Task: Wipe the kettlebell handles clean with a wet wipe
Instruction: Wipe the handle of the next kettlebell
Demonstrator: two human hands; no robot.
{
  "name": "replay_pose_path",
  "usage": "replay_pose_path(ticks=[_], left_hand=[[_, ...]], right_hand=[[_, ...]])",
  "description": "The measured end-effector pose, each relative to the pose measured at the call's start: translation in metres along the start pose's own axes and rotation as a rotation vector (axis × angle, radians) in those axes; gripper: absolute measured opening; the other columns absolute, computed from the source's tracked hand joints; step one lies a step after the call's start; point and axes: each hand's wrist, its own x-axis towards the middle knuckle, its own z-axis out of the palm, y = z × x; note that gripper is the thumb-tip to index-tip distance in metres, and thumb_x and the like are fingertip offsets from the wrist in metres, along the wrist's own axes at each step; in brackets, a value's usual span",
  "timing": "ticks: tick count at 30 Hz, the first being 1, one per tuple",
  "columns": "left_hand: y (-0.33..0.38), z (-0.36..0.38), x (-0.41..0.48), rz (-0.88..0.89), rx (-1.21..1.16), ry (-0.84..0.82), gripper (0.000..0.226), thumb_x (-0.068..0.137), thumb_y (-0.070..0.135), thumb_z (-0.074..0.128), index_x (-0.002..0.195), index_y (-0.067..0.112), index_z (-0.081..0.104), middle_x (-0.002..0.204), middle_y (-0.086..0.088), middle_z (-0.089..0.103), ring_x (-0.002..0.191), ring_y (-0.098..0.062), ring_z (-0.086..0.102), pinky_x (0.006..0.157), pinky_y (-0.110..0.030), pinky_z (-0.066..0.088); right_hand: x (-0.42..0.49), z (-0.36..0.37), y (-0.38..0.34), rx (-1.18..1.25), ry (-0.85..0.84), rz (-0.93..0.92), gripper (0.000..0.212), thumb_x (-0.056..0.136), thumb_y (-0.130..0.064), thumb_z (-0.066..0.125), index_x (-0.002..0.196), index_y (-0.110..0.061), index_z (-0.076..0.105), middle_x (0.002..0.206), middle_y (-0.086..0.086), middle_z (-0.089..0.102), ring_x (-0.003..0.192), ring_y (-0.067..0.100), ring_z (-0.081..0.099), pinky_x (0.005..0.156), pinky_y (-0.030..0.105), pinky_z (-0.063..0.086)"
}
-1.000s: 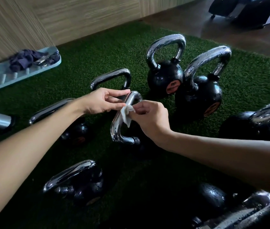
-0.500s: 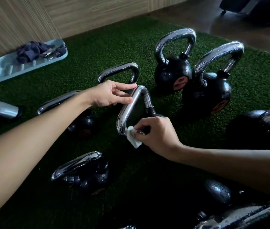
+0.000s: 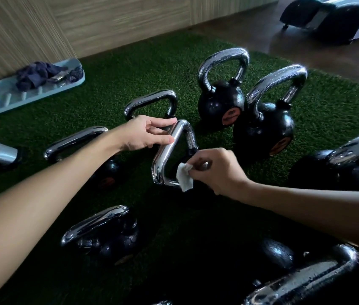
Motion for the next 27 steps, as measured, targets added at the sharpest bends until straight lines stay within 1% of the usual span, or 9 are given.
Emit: replay_pose_path(ticks=[2,5,8,11,13,15,17,21,27], left_hand=[[0.012,0.01,0.004,-0.008,0.065,0.031,0.057,0.085,0.037,0.08,0.137,0.045,0.058,0.083,0.012,0.067,0.076,-0.002,0.058,0.084,-0.023,0.048],[0.039,0.028,0.003,0.006,0.276,0.09,0.061,0.084,0.046,0.077,0.14,0.049,0.053,0.107,0.016,0.074,0.11,-0.001,0.063,0.106,-0.031,0.043],[0.064,0.046,-0.006,0.013,0.333,0.097,0.058,0.081,0.055,0.077,0.135,0.054,0.056,0.115,0.016,0.072,0.112,-0.002,0.062,0.1,-0.028,0.045],[0.078,0.062,-0.017,0.075,0.389,0.261,0.049,0.071,0.067,0.078,0.117,0.056,0.068,0.116,0.019,0.072,0.105,-0.004,0.065,0.086,-0.025,0.053],[0.084,0.066,-0.023,0.036,0.076,0.322,0.041,0.067,0.069,0.079,0.101,0.047,0.078,0.108,0.018,0.075,0.106,-0.007,0.066,0.09,-0.027,0.053],[0.082,0.065,-0.025,-0.045,-0.203,0.252,0.055,0.054,0.078,0.079,0.092,0.039,0.081,0.106,0.007,0.076,0.118,-0.02,0.065,0.107,-0.043,0.048],[0.079,0.064,-0.029,-0.048,-0.289,0.194,0.063,0.046,0.078,0.081,0.092,0.036,0.082,0.106,0.004,0.078,0.12,-0.021,0.064,0.113,-0.047,0.042],[0.069,0.066,-0.036,0.019,-0.474,0.176,0.05,0.06,0.048,0.089,0.104,0.026,0.081,0.108,0.002,0.078,0.115,-0.015,0.068,0.115,-0.04,0.04],[0.055,0.072,-0.049,0.098,-0.551,0.323,0.038,0.075,0.032,0.085,0.111,0.018,0.079,0.107,0.0,0.078,0.106,-0.015,0.072,0.109,-0.039,0.048]], right_hand=[[0.003,-0.024,0.006,0.136,0.097,0.156,0.011,0.077,-0.022,0.087,0.086,-0.024,0.08,0.075,-0.01,0.076,0.063,-0.004,0.066,0.06,0.009,0.046],[0.002,-0.058,0.02,0.336,0.185,0.361,0.017,0.073,-0.024,0.09,0.085,-0.024,0.078,0.08,-0.006,0.078,0.067,0.004,0.069,0.062,0.023,0.052],[-0.002,-0.08,0.021,0.439,0.219,0.442,0.02,0.071,-0.021,0.092,0.084,-0.018,0.076,0.081,-0.001,0.078,0.054,0.002,0.059,0.053,0.024,0.045],[0.001,-0.09,0.006,0.578,0.245,0.396,0.02,0.073,-0.013,0.091,0.087,-0.01,0.077,0.075,0.0,0.073,0.043,-0.002,0.051,0.042,0.014,0.038],[0.005,-0.09,-0.004,0.612,0.245,0.325,0.02,0.071,-0.01,0.091,0.085,-0.01,0.078,0.076,0.002,0.074,0.049,0.0,0.056,0.047,0.013,0.042],[0.01,-0.088,-0.012,0.601,0.244,0.244,0.019,0.068,-0.007,0.092,0.079,-0.015,0.078,0.079,0.005,0.076,0.064,0.008,0.063,0.059,0.019,0.05],[0.012,-0.085,-0.02,0.61,0.21,0.182,0.018,0.07,-0.003,0.09,0.081,-0.011,0.079,0.084,0.012,0.077,0.066,0.01,0.065,0.061,0.02,0.053],[0.015,-0.08,-0.033,0.696,0.118,0.139,0.022,0.077,0.002,0.082,0.098,0.005,0.076,0.088,0.016,0.076,0.046,-0.001,0.058,0.046,0.009,0.042],[0.03,-0.074,-0.034,0.622,-0.108,0.186,0.017,0.081,-0.017,0.083,0.098,-0.014,0.081,0.092,0.01,0.078,0.046,0.011,0.043,0.042,0.021,0.036]])
